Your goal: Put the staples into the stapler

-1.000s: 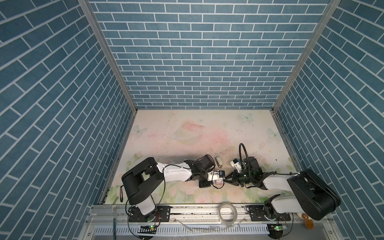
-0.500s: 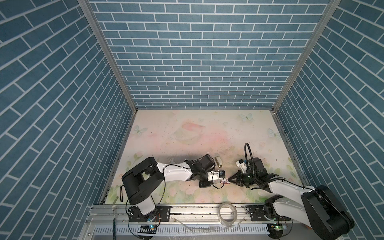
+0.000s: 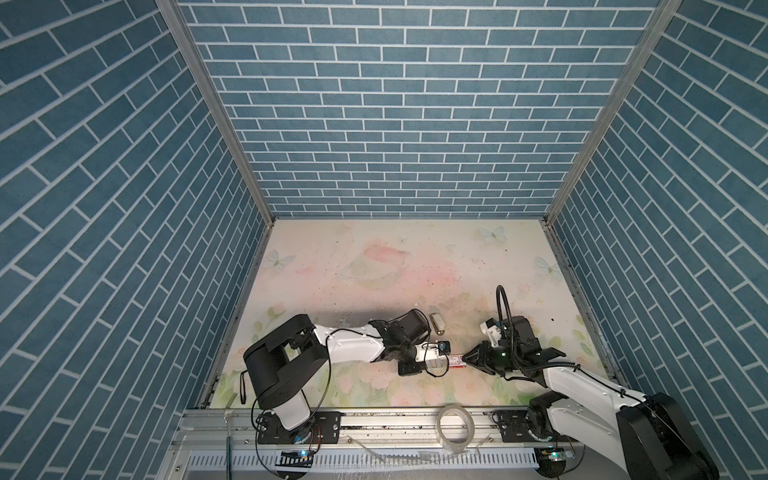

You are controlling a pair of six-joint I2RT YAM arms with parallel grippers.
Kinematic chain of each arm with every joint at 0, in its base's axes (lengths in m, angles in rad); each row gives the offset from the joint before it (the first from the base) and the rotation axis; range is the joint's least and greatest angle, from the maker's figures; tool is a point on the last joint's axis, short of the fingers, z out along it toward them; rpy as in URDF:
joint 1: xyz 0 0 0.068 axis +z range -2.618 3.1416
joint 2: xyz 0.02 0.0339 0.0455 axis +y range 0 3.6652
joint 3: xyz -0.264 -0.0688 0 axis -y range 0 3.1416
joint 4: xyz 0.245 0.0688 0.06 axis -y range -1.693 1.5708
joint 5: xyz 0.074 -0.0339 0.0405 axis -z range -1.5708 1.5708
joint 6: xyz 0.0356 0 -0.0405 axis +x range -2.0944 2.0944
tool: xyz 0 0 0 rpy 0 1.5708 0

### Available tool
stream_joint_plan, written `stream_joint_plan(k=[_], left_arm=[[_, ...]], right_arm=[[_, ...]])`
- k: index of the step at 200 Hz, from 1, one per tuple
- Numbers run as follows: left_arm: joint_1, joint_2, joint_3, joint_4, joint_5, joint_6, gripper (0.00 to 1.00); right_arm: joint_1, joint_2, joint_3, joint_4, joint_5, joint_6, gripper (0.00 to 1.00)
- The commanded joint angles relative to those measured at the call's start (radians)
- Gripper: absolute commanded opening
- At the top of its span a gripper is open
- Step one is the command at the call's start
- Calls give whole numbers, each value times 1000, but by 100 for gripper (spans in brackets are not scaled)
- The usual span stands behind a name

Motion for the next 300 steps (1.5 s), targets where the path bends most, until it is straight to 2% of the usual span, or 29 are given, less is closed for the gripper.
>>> stream_joint_plan(k=[1,80,205,243,300], left_arm=[[2,27,4,-66,-5,-12,36],[2,13,17,-68,-10,-5,50],[1,-26,12,-48,-7,0,72],[2,-44,13,-64,7,15,82],[16,-97,69,-181,5,48,85]], right_arm=[[-7,13,6,-27,35,-21,28],[-20,-85,16,-43,24,-22,34],[-39,-125,13,-8,7,1,37],[-45,-149,12,0,16,10,39],[-70,-223,35,-16,83,9,41]])
